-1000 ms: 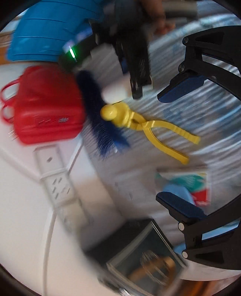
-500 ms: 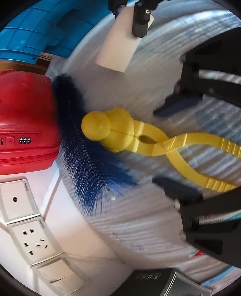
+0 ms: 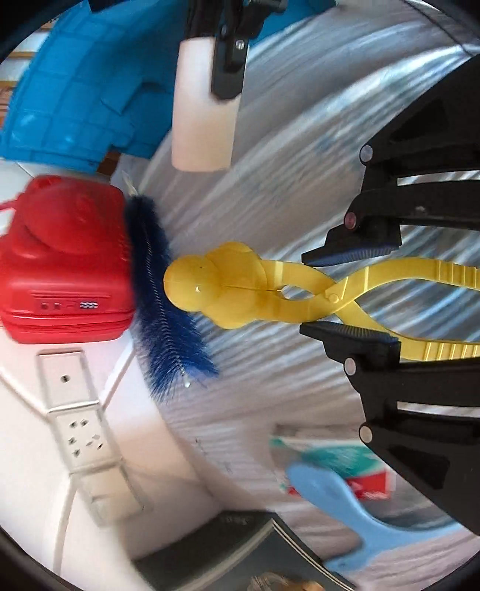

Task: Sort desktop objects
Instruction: 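Grasp the white lint roller refill with the right tool while the left tool grasps the yellow snowball toy, then carry the roller refill and yellow toy into the blue crate and release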

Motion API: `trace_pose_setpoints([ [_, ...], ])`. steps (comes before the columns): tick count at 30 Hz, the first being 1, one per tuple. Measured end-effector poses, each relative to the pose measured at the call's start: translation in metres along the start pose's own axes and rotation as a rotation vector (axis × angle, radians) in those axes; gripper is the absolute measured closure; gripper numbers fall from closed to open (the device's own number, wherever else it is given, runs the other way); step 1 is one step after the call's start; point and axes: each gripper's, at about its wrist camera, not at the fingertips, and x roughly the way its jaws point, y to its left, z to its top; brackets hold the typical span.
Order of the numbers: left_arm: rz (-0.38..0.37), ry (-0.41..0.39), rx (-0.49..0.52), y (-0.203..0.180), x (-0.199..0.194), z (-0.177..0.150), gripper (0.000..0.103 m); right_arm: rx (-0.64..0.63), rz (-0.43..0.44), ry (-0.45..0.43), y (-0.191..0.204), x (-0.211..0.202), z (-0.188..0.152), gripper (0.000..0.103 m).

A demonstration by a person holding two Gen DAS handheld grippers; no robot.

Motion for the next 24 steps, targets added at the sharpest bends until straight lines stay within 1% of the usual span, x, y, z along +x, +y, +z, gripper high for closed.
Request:
trace_pose_setpoints([
  [3, 0.021, -0.049, -0.006, -0.011, -0.046, -0.010, 0.073, -0.029, 0.010, -0.031, 0.010, -0.032, -0.010, 0.059],
  [5, 0.033, -0.080, -0.017, -0.026, -0.083, -0.017, 0.073, -0.045, 0.018, -0.051, 0.017, -0.054, -0.014, 0.059],
  [6, 0.036, -0.090, -0.018, -0.030, -0.093, -0.018, 0.073, -0.060, 0.024, -0.068, 0.022, -0.071, -0.017, 0.059],
  [7, 0.037, -0.117, -0.020, -0.039, -0.115, -0.020, 0.073, -0.070, 0.024, -0.078, 0.026, -0.083, -0.019, 0.059],
  [9, 0.043, -0.145, -0.013, -0.048, -0.142, -0.022, 0.073, -0.097, 0.020, -0.113, 0.034, -0.118, -0.024, 0.059],
  [10, 0.052, -0.166, 0.004, -0.060, -0.161, -0.019, 0.073, -0.105, 0.014, -0.127, 0.037, -0.131, -0.026, 0.059],
  [11, 0.054, -0.179, 0.011, -0.066, -0.170, -0.018, 0.073, -0.113, 0.004, -0.147, 0.040, -0.148, -0.029, 0.059],
  [12, 0.053, -0.203, 0.026, -0.077, -0.185, -0.015, 0.073, -0.116, -0.005, -0.178, 0.042, -0.173, -0.034, 0.059],
  [14, 0.048, -0.254, 0.061, -0.100, -0.213, -0.007, 0.073, -0.113, -0.020, -0.224, 0.041, -0.207, -0.043, 0.059],
  [15, 0.040, -0.285, 0.078, -0.114, -0.224, -0.002, 0.073, -0.111, -0.038, -0.259, 0.041, -0.234, -0.050, 0.059],
  [17, 0.015, -0.351, 0.124, -0.150, -0.252, 0.012, 0.073, -0.104, -0.062, -0.304, 0.037, -0.269, -0.062, 0.059],
  [18, 0.010, -0.369, 0.139, -0.161, -0.260, 0.016, 0.073, -0.101, -0.078, -0.338, 0.033, -0.295, -0.071, 0.059],
  [19, -0.001, -0.400, 0.166, -0.182, -0.272, 0.025, 0.073, -0.103, -0.090, -0.361, 0.030, -0.311, -0.077, 0.059],
  [22, -0.052, -0.459, 0.225, -0.239, -0.297, 0.048, 0.073, -0.084, -0.133, -0.455, 0.010, -0.369, -0.094, 0.059],
  [24, -0.075, -0.492, 0.263, -0.275, -0.305, 0.063, 0.073, -0.057, -0.180, -0.516, -0.013, -0.405, -0.103, 0.059],
])
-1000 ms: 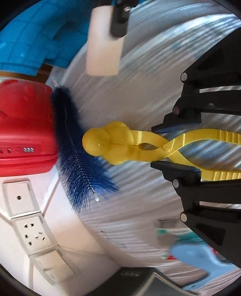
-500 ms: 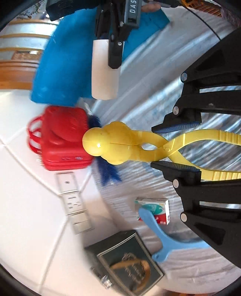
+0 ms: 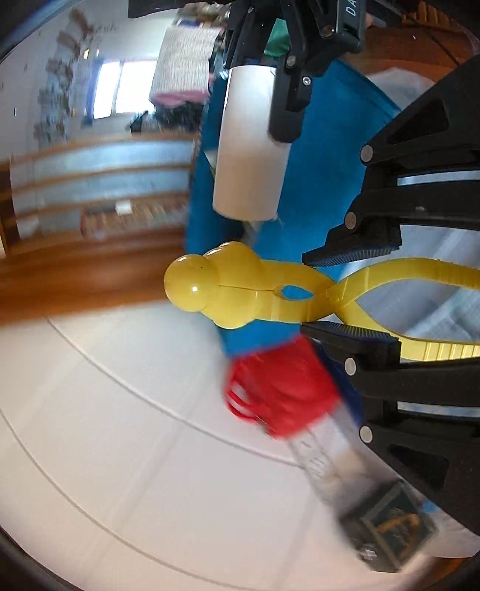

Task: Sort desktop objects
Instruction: 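Carry the roller refill and yellow toy into the blue crate and release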

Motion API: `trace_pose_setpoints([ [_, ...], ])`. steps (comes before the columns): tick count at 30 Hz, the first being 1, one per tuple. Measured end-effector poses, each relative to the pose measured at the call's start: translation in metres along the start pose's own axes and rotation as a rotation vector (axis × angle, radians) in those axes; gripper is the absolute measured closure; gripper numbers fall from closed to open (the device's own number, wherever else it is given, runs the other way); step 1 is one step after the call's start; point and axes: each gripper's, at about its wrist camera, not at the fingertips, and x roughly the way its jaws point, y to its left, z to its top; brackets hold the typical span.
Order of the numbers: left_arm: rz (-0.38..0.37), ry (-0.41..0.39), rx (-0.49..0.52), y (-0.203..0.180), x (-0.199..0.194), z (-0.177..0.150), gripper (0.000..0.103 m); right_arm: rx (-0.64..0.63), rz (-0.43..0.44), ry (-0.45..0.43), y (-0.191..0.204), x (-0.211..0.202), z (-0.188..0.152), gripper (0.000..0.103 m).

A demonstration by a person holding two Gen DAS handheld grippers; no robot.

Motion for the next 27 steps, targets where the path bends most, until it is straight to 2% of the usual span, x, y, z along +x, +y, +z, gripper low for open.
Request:
trace_pose_setpoints([
  [4, -0.071, -0.061, 0.026, -0.062, 0.025, 0.049, 0.073, 0.033, -0.091, -0.035, -0.062, -0.034, 0.008, 0.059],
  [10, -0.115, -0.062, 0.057, -0.123, 0.082, 0.098, 0.073, 0.078, -0.179, -0.052, -0.146, -0.042, 0.018, 0.059],
  [16, -0.070, -0.029, 0.053, -0.152, 0.124, 0.125, 0.073, 0.144, -0.217, -0.037, -0.206, -0.031, 0.018, 0.059],
  [19, -0.018, -0.012, 0.049, -0.166, 0.130, 0.131, 0.071, 0.178, -0.230, -0.028, -0.229, -0.026, 0.015, 0.059],
  [21, 0.063, 0.005, 0.051, -0.173, 0.135, 0.136, 0.050, 0.194, -0.246, -0.019, -0.241, -0.021, 0.014, 0.057],
  [22, 0.098, 0.003, 0.052, -0.175, 0.133, 0.135, 0.027, 0.206, -0.253, -0.014, -0.248, -0.019, 0.013, 0.052],
  [23, 0.133, -0.009, 0.055, -0.179, 0.129, 0.136, 0.019, 0.232, -0.267, -0.027, -0.253, -0.020, 0.013, 0.027],
  [24, 0.183, -0.038, 0.064, -0.183, 0.122, 0.137, 0.016, 0.249, -0.279, -0.047, -0.258, -0.024, 0.011, 0.011],
  [26, 0.225, -0.072, 0.082, -0.191, 0.108, 0.137, 0.000, 0.259, -0.323, -0.099, -0.265, -0.036, 0.008, 0.007],
  [27, 0.241, -0.087, 0.088, -0.194, 0.103, 0.136, 0.000, 0.261, -0.330, -0.106, -0.266, -0.042, 0.007, 0.007],
])
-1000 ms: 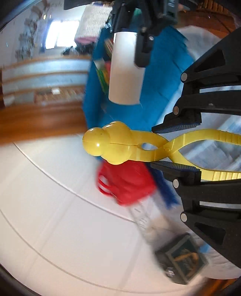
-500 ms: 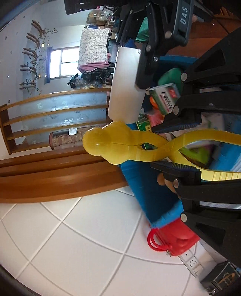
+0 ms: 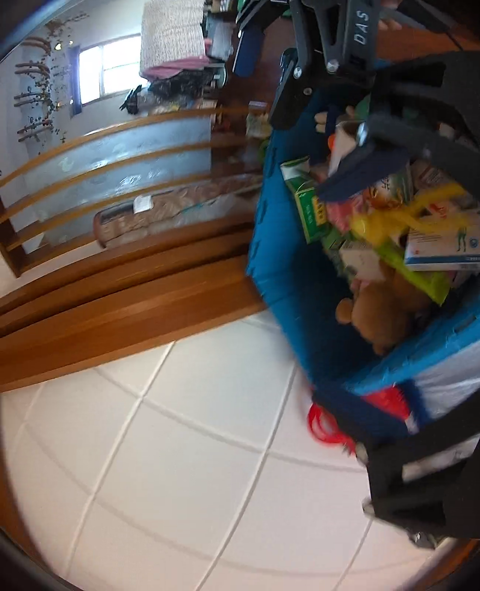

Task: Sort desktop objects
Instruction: 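Carry the roller refill and yellow toy into the blue crate and release, then move both tools back toward the remaining items on the bed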

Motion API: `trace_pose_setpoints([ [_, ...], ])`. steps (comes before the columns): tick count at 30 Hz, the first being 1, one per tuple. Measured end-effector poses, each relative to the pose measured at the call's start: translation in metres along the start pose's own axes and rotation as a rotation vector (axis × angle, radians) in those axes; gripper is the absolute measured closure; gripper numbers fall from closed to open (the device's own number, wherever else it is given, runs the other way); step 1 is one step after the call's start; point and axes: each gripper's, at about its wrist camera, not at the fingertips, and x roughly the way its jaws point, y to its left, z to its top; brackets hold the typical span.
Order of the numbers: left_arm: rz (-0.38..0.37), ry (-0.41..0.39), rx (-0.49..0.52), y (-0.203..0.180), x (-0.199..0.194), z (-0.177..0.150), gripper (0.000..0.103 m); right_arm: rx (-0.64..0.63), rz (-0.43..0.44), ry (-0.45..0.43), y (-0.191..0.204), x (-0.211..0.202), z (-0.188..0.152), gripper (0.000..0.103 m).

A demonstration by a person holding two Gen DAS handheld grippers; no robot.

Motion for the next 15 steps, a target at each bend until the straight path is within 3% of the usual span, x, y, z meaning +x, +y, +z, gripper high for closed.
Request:
trace_pose_setpoints([
  [5, 0.040, -0.017, 0.012, 0.000, -0.019, -0.004, 0.000, 0.039, 0.024, -0.001, -0.007, -0.008, 0.000, 0.006],
  [15, 0.133, 0.024, -0.065, 0.026, -0.043, -0.024, 0.000, 0.012, 0.101, -0.040, 0.023, -0.028, -0.004, 0.001],
])
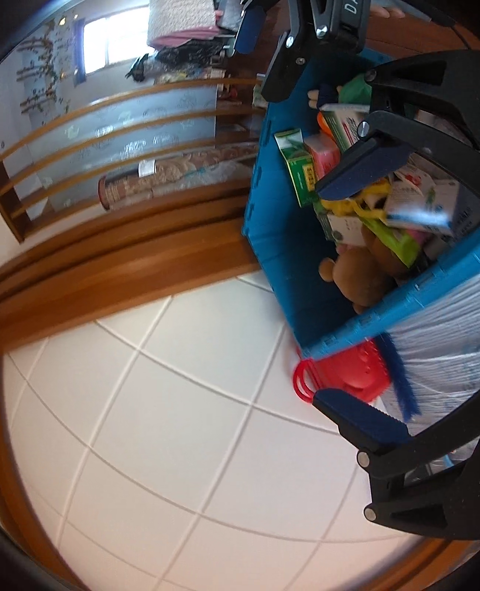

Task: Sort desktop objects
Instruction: 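Move both tools back toward the remaining items on the bed, then grasp the blue three-armed toy with the right tool while the left tool grasps the Tylenol box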

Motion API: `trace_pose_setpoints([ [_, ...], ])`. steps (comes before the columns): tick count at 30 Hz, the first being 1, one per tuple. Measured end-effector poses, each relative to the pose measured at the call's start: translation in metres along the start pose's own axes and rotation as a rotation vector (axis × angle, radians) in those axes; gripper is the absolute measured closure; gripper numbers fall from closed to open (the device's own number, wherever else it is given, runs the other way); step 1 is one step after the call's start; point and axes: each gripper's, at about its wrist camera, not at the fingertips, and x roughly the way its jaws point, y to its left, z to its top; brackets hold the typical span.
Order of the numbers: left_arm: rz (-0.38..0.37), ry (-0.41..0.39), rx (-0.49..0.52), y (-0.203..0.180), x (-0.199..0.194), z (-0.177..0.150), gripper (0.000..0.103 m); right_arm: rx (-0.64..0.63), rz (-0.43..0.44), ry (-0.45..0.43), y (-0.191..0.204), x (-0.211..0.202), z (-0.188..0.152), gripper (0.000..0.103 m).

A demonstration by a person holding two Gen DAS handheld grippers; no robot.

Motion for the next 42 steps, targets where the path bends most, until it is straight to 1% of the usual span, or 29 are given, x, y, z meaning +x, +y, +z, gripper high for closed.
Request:
trace_pose_setpoints([
  [5, 0.045, 0.044, -0.037, 0.042, -0.007, -0.032, 0.000, -0.054, 0.081, 0.009, 0.048, 0.002, -0.005, 0.001],
  [8, 0.094, 0.078, -0.071, 0.080, -0.011, -0.060, 0.000, -0.117, 0.152, 0.015, 0.100, 0.008, -0.007, 0.001],
  [10, 0.145, 0.110, -0.093, 0.115, -0.015, -0.086, 0.000, -0.155, 0.204, 0.037, 0.138, 0.016, -0.013, 0.001],
  [12, 0.197, 0.144, -0.116, 0.151, -0.020, -0.115, 0.000, -0.190, 0.284, 0.087, 0.189, 0.030, -0.028, 0.001],
  [14, 0.255, 0.190, -0.143, 0.193, -0.028, -0.151, 0.000, -0.228, 0.367, 0.142, 0.236, 0.043, -0.044, 0.001],
  [16, 0.319, 0.254, -0.185, 0.248, -0.041, -0.199, 0.000, -0.271, 0.447, 0.194, 0.295, 0.057, -0.068, 0.001],
  [17, 0.340, 0.277, -0.203, 0.271, -0.048, -0.220, 0.000, -0.293, 0.505, 0.220, 0.329, 0.064, -0.082, 0.001],
  [18, 0.362, 0.303, -0.213, 0.293, -0.055, -0.241, 0.000, -0.307, 0.540, 0.240, 0.353, 0.069, -0.094, 0.001],
  [20, 0.411, 0.365, -0.223, 0.335, -0.066, -0.280, 0.000, -0.347, 0.624, 0.297, 0.417, 0.084, -0.120, 0.001],
  [21, 0.439, 0.399, -0.231, 0.354, -0.071, -0.298, 0.000, -0.355, 0.658, 0.321, 0.440, 0.091, -0.129, 0.001],
  [24, 0.472, 0.481, -0.279, 0.409, -0.080, -0.339, 0.000, -0.376, 0.728, 0.411, 0.526, 0.124, -0.165, 0.001],
  [26, 0.498, 0.519, -0.307, 0.439, -0.082, -0.361, 0.000, -0.385, 0.742, 0.475, 0.570, 0.144, -0.189, 0.001],
  [27, 0.515, 0.541, -0.332, 0.457, -0.082, -0.373, 0.000, -0.381, 0.750, 0.535, 0.599, 0.163, -0.208, 0.002],
  [29, 0.544, 0.560, -0.385, 0.485, -0.080, -0.390, 0.000, -0.381, 0.750, 0.607, 0.634, 0.192, -0.236, 0.004],
  [30, 0.551, 0.563, -0.406, 0.492, -0.082, -0.398, 0.000, -0.398, 0.734, 0.649, 0.660, 0.211, -0.258, 0.004],
  [31, 0.552, 0.566, -0.432, 0.500, -0.082, -0.404, 0.000, -0.410, 0.717, 0.673, 0.674, 0.224, -0.273, 0.005],
  [32, 0.547, 0.567, -0.447, 0.507, -0.081, -0.410, 0.000, -0.417, 0.693, 0.720, 0.693, 0.244, -0.295, 0.009],
  [33, 0.544, 0.570, -0.455, 0.514, -0.077, -0.418, 0.000, -0.410, 0.676, 0.779, 0.706, 0.264, -0.314, 0.018],
  [34, 0.551, 0.575, -0.455, 0.519, -0.072, -0.424, 0.000, -0.398, 0.663, 0.829, 0.716, 0.281, -0.331, 0.026],
  [35, 0.559, 0.580, -0.460, 0.524, -0.070, -0.431, 0.000, -0.387, 0.641, 0.877, 0.725, 0.297, -0.349, 0.039],
  [36, 0.563, 0.587, -0.476, 0.529, -0.067, -0.438, 0.000, -0.389, 0.615, 0.912, 0.733, 0.311, -0.366, 0.042],
  [38, 0.548, 0.596, -0.523, 0.540, -0.060, -0.451, 0.000, -0.401, 0.580, 0.945, 0.744, 0.330, -0.390, 0.042],
  [39, 0.541, 0.598, -0.535, 0.546, -0.056, -0.457, 0.000, -0.402, 0.571, 0.940, 0.746, 0.333, -0.398, 0.042],
  [42, 0.532, 0.612, -0.557, 0.559, -0.046, -0.469, 0.000, -0.426, 0.574, 0.875, 0.750, 0.334, -0.405, 0.044],
])
